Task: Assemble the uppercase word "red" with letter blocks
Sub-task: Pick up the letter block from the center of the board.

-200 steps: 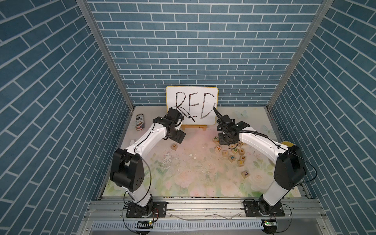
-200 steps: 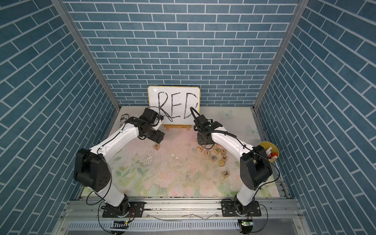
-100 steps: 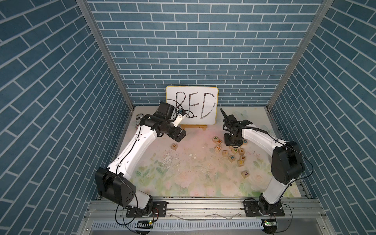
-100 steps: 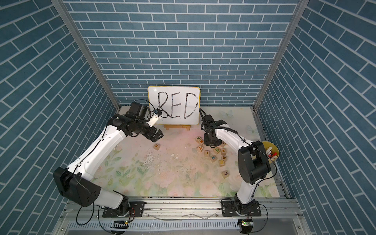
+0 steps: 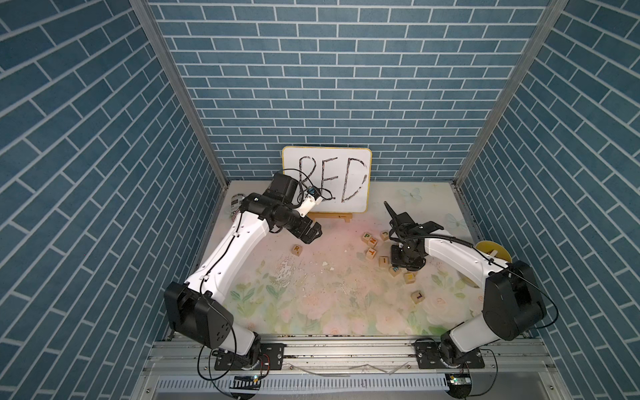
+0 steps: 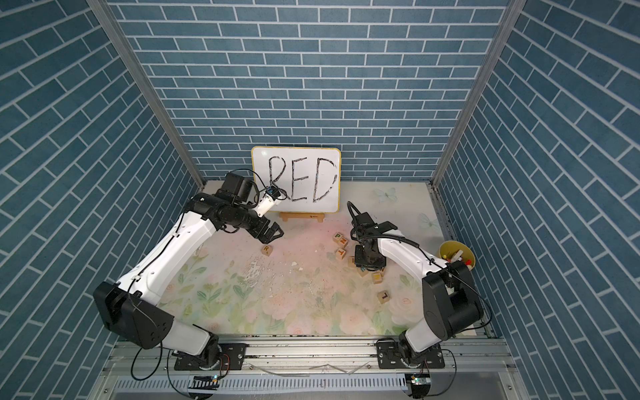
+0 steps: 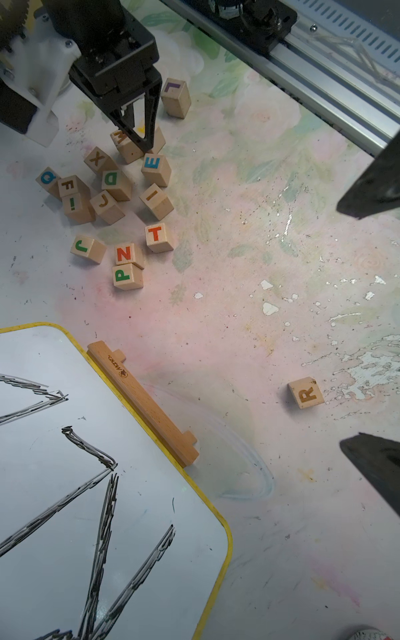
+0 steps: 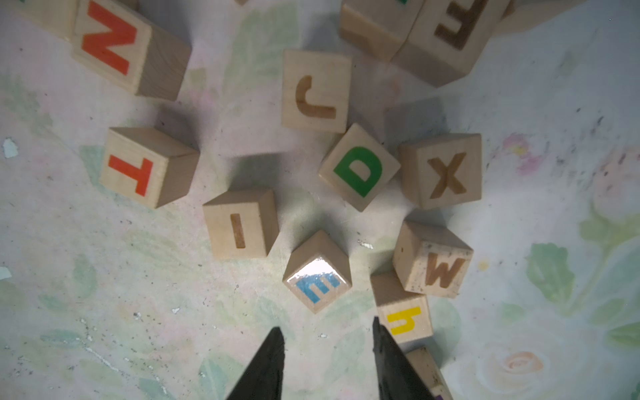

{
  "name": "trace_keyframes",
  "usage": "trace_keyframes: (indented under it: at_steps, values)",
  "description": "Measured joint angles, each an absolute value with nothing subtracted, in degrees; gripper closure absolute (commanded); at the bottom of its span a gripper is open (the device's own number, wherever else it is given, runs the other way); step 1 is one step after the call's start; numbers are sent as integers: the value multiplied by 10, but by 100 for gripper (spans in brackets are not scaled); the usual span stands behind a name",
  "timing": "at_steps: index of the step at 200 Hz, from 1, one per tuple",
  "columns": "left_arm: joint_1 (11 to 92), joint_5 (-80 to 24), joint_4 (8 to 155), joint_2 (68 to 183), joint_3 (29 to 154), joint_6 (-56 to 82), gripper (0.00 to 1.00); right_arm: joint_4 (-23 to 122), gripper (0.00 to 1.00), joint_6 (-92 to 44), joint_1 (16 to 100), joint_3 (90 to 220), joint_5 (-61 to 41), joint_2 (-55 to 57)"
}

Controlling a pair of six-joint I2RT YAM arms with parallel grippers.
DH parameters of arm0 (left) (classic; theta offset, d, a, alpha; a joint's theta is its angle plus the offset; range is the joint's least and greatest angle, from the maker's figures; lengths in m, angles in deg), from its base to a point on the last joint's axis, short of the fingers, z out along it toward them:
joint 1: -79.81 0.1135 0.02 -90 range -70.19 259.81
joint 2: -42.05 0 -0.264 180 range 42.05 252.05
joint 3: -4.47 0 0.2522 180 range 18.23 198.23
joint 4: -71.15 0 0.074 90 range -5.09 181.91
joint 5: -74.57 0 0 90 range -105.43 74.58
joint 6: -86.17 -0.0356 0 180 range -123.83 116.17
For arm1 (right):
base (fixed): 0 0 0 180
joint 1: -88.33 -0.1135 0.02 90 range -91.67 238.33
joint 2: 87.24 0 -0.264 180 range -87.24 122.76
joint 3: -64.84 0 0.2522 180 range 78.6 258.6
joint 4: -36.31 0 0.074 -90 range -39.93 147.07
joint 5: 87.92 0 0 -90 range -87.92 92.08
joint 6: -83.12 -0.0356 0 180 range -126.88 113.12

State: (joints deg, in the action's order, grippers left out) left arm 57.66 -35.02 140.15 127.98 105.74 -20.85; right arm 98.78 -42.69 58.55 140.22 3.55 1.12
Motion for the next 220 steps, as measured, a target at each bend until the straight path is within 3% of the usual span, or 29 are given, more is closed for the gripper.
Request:
trace_keyframes:
  at_steps: [138,220]
  values:
    - [577,-345,1390,1249,997,-210,1,956,54,-418,581,1431,39,119]
    - [577,-344,1389,1247,989,-205,1,950,53,-405,581,1430,29,130]
